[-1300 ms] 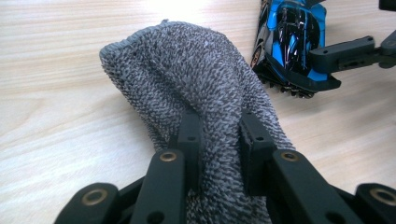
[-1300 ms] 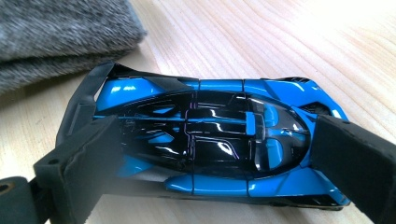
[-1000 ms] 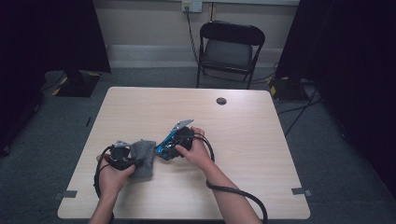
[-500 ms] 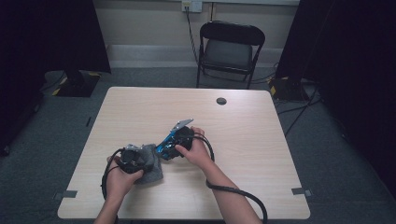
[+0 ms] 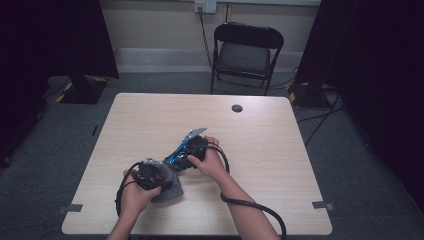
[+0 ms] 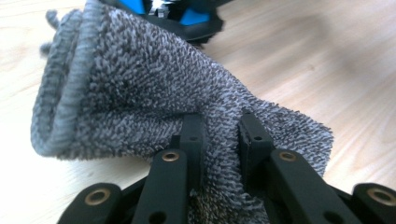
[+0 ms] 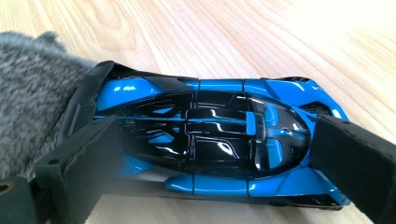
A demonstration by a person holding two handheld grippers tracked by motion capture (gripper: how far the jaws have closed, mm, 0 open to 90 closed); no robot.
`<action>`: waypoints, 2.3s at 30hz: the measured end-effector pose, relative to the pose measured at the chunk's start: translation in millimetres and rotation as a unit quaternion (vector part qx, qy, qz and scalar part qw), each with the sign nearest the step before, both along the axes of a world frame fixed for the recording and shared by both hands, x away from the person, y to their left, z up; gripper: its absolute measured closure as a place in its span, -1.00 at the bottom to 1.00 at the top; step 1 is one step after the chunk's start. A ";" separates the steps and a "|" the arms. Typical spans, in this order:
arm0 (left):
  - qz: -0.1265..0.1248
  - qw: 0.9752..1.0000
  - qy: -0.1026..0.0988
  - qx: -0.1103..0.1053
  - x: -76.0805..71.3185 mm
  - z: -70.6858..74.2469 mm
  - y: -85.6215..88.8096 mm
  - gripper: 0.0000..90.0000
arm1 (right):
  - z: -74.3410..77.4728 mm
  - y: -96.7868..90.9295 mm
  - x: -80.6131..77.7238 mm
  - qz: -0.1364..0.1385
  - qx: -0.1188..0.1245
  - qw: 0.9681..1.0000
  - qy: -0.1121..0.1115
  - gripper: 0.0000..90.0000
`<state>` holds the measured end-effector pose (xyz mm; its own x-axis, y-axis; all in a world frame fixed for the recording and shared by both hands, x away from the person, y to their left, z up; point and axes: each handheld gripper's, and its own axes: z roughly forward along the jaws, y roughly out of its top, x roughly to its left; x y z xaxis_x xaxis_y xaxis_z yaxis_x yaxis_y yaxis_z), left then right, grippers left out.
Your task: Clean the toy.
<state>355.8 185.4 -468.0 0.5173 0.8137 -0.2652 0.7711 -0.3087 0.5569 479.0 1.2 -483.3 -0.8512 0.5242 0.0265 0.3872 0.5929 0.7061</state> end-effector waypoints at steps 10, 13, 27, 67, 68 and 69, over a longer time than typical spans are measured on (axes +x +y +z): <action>-0.022 1.000 -0.002 0.004 -3.7 1.2 -14.4 0.68 | 0.1 0.0 0.3 0.000 -0.001 1.000 0.001 -0.96; -0.028 1.000 -0.001 0.000 -4.9 1.3 -18.3 0.68 | 0.1 -0.1 0.3 0.001 -0.001 1.000 0.000 -0.96; -0.056 0.998 0.001 -0.005 -11.0 2.0 -35.6 0.67 | 0.0 -0.1 0.7 0.001 -0.001 1.000 0.000 -0.96; -0.086 0.996 -0.003 -0.034 -14.3 25.9 -29.3 0.66 | -0.3 -0.5 0.4 0.000 0.003 1.000 0.001 -0.96; -0.084 0.996 -0.008 -0.033 -14.5 31.0 -24.2 0.66 | -0.4 -0.5 0.4 0.000 0.003 1.000 0.001 -0.96; -0.083 0.996 -0.012 -0.033 -14.8 32.8 -22.4 0.66 | -0.4 -0.5 0.3 0.000 0.003 1.000 0.001 -0.96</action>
